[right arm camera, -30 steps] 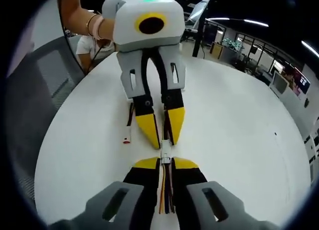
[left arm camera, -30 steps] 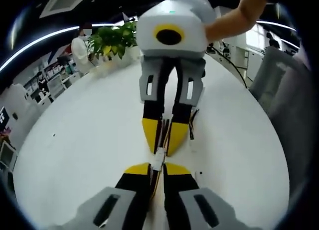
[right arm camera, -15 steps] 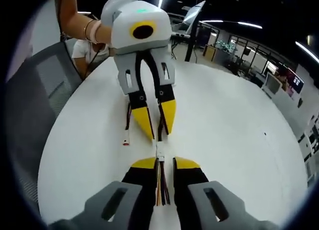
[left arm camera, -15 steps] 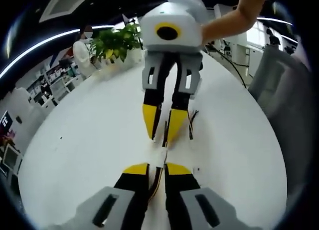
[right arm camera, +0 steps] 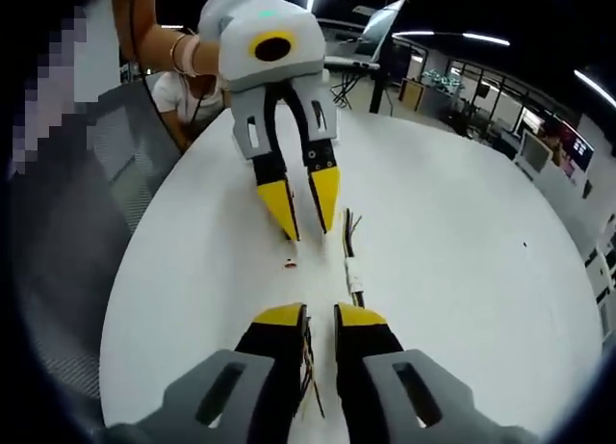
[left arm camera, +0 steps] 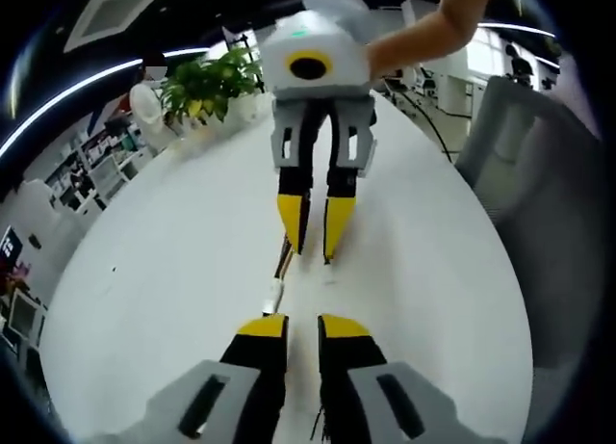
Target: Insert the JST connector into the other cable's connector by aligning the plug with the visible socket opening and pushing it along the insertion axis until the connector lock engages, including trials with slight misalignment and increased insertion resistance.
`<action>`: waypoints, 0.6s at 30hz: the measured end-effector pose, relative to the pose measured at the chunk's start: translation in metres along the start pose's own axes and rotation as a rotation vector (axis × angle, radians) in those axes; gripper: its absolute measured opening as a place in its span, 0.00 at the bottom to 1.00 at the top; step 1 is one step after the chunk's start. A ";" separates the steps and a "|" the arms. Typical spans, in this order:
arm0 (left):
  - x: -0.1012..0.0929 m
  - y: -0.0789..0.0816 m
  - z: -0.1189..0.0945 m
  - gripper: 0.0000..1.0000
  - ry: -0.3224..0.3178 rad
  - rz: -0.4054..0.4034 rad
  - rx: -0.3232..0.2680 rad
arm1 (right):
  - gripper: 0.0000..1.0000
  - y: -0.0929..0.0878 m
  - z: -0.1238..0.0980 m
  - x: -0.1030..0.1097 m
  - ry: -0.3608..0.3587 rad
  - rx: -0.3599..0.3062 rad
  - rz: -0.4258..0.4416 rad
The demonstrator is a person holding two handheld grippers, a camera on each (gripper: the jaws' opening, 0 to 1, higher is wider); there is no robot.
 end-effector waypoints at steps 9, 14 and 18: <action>-0.013 -0.005 0.003 0.04 -0.012 -0.031 0.011 | 0.08 -0.006 0.007 0.005 0.019 0.001 0.033; -0.010 -0.015 0.000 0.04 0.002 -0.065 0.016 | 0.07 -0.010 0.008 0.003 0.014 0.016 0.035; -0.011 -0.018 0.001 0.04 0.005 -0.098 0.016 | 0.07 -0.012 0.008 0.002 0.016 0.012 0.061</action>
Point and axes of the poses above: the point that each gripper's makers call its tool centre point, and the gripper's own axes: z roughly forward along the fingers, x roughly to its left, y roughly out of its top, the point moved 4 cm from there along -z, roughly backward along the fingers, and after that the axes turned 7 degrees about -x, right-handed, at the moved point
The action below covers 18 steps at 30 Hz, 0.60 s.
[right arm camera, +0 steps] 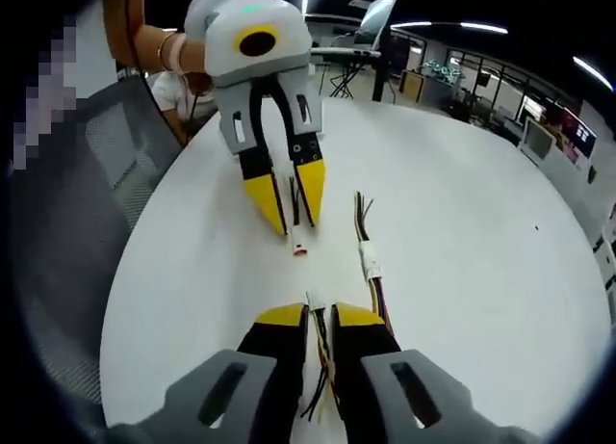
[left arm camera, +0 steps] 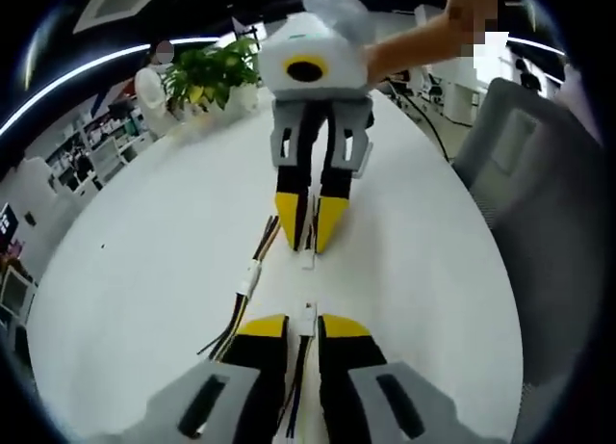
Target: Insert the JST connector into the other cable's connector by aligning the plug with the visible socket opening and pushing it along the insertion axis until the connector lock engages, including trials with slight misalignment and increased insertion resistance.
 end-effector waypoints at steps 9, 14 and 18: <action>-0.004 -0.002 0.004 0.04 0.006 -0.039 -0.009 | 0.06 -0.002 0.002 0.004 0.010 0.001 0.012; -0.002 -0.006 0.004 0.03 0.036 -0.070 0.006 | 0.04 -0.004 0.003 0.003 -0.004 -0.013 0.019; -0.001 -0.005 0.008 0.02 0.026 -0.081 -0.008 | 0.04 -0.004 0.003 0.004 -0.007 -0.015 0.023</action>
Point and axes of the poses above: the point that each gripper's makers call its tool centre point, and the gripper's own axes: z roughly forward along the fingers, x roughly to its left, y roughly out of its top, the point moved 4 cm from there along -z, roughly backward along the fingers, and after that the axes turned 7 degrees about -x, right-handed, at the moved point
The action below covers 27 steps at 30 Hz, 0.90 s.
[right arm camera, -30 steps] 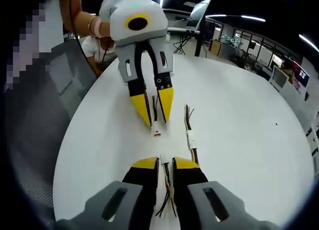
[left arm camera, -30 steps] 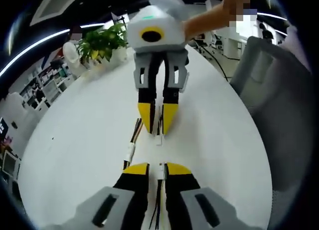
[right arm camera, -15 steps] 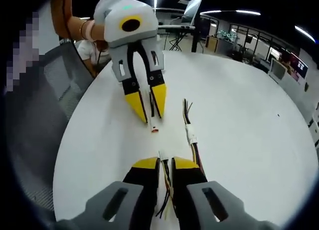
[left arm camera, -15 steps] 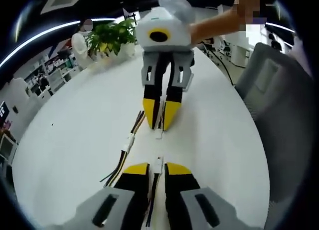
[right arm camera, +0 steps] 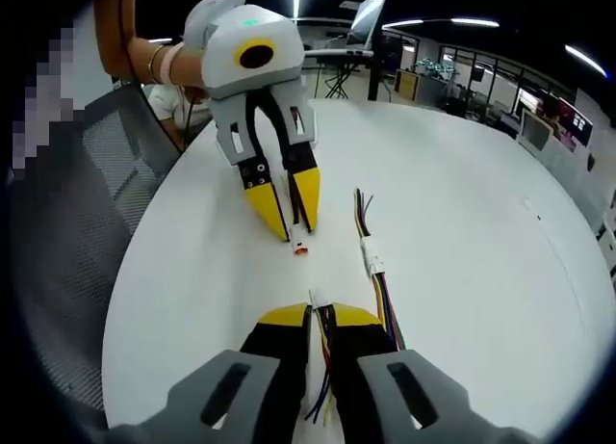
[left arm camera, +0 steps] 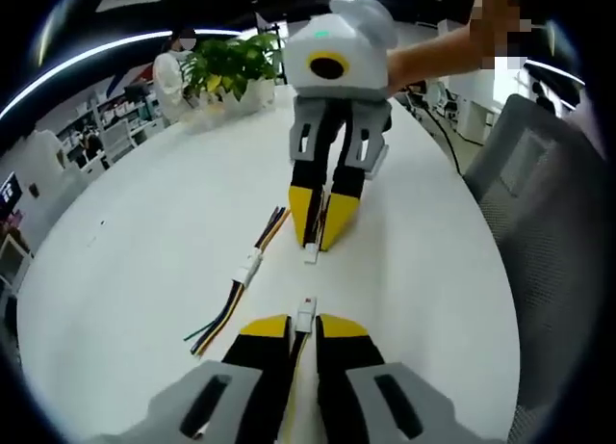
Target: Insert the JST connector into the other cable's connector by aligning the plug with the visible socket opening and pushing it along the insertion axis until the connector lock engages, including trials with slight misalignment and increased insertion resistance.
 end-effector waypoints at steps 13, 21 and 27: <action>0.001 0.000 0.002 0.00 -0.017 -0.006 -0.016 | 0.03 0.004 -0.001 0.006 -0.013 -0.004 0.040; -0.001 0.000 0.000 0.00 -0.005 -0.025 -0.012 | 0.03 0.007 -0.002 0.009 -0.027 -0.001 0.057; -0.003 0.003 -0.001 0.00 0.003 -0.016 -0.017 | 0.03 0.009 -0.005 0.006 -0.032 -0.009 0.072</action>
Point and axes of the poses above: the point that each gripper's makers call its tool centre point, and the gripper's own axes: z roughly forward along the fingers, x roughly to its left, y roughly out of its top, the point moved 4 cm from there along -z, roughly backward along the fingers, and after that the axes turned 7 degrees about -x, right-handed, at the moved point
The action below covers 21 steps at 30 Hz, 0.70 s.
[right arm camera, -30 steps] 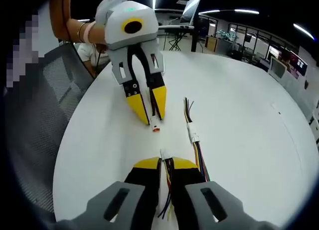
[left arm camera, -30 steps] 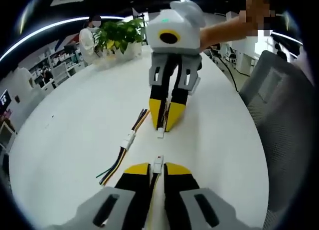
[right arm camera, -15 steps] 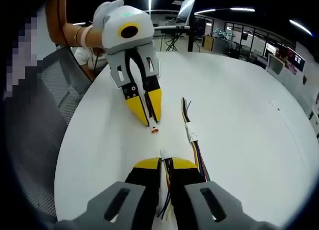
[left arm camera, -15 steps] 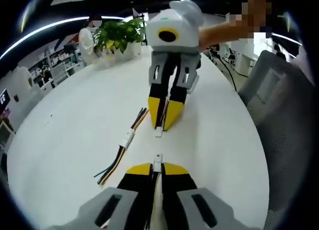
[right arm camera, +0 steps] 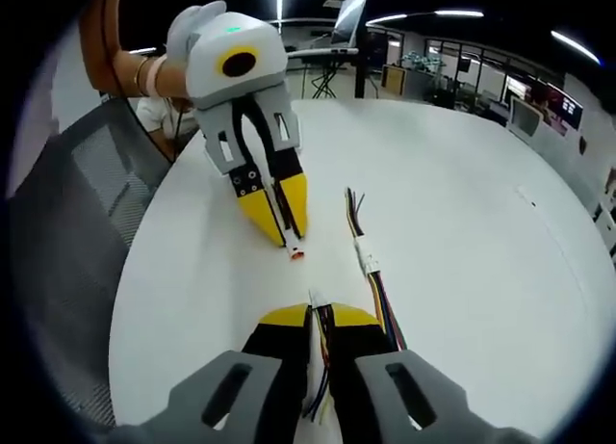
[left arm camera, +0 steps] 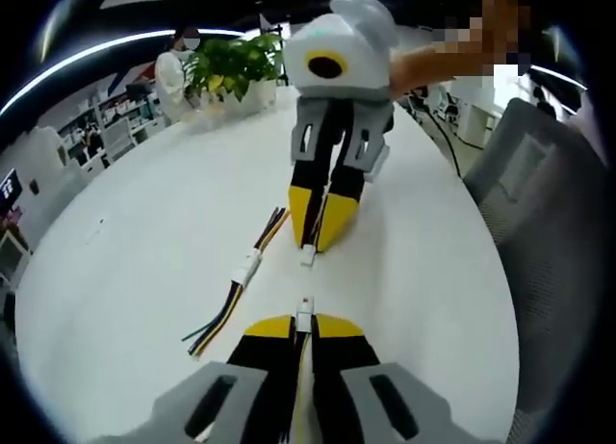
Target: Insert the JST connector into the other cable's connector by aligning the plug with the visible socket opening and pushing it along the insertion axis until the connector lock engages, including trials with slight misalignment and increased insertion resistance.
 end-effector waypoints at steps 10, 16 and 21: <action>0.002 0.019 0.000 0.00 0.001 0.037 -0.030 | 0.02 0.014 -0.006 0.004 -0.006 -0.012 -0.007; 0.000 0.021 0.002 0.00 -0.010 0.052 -0.029 | 0.02 0.013 -0.005 0.001 -0.015 -0.005 0.007; -0.002 0.021 0.004 0.00 -0.018 0.055 -0.025 | 0.02 0.012 -0.004 0.001 -0.010 -0.002 0.013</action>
Point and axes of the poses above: the point that each gripper's makers call its tool centre point, and the gripper's own axes: z roughly forward along the fingers, x roughly to its left, y roughly out of its top, the point moved 4 cm from there along -z, roughly backward along the fingers, and after that the axes turned 7 degrees about -x, right-handed, at the moved point
